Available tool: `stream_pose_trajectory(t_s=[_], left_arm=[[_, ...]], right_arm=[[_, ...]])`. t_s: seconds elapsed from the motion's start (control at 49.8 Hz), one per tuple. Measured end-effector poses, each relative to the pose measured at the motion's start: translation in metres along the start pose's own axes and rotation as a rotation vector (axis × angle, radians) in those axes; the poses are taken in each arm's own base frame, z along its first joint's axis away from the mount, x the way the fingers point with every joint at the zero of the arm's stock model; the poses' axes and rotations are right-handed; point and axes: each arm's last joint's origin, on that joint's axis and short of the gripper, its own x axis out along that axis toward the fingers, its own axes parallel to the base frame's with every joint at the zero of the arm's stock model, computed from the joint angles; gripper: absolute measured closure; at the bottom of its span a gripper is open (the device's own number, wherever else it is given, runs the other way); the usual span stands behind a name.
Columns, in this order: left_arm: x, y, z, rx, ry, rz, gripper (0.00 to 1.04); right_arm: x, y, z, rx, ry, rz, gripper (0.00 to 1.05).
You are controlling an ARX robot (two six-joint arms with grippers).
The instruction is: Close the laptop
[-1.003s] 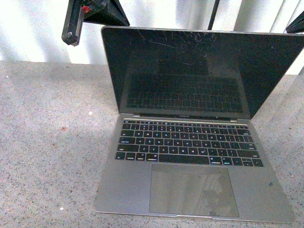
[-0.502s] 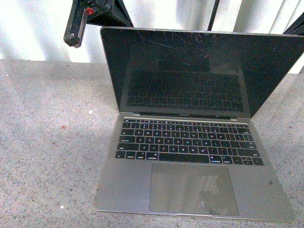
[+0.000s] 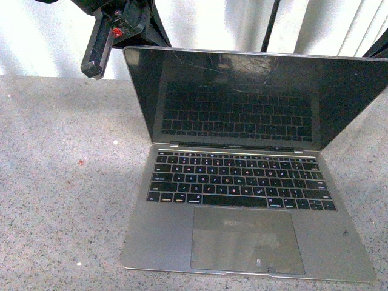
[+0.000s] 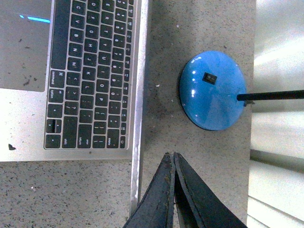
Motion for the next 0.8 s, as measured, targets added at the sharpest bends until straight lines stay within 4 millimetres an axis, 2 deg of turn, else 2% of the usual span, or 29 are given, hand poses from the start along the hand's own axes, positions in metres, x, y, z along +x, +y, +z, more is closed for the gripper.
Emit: stream_pose_trajectory(t_s=[0.401, 0.803], left_arm=[[-0.004, -0.018, 0.012, 0.017, -0.02, -0.032, 1.01], [-0.002, -0.052, 0.013, 0.036, -0.031, -0.07, 1.01]], right_arm=[[0.006, 0.014, 0.007, 0.009, -0.009, 0.035, 1.02], [0.021, 0.039, 0.016, 0.016, -0.029, 0.071, 1.02]])
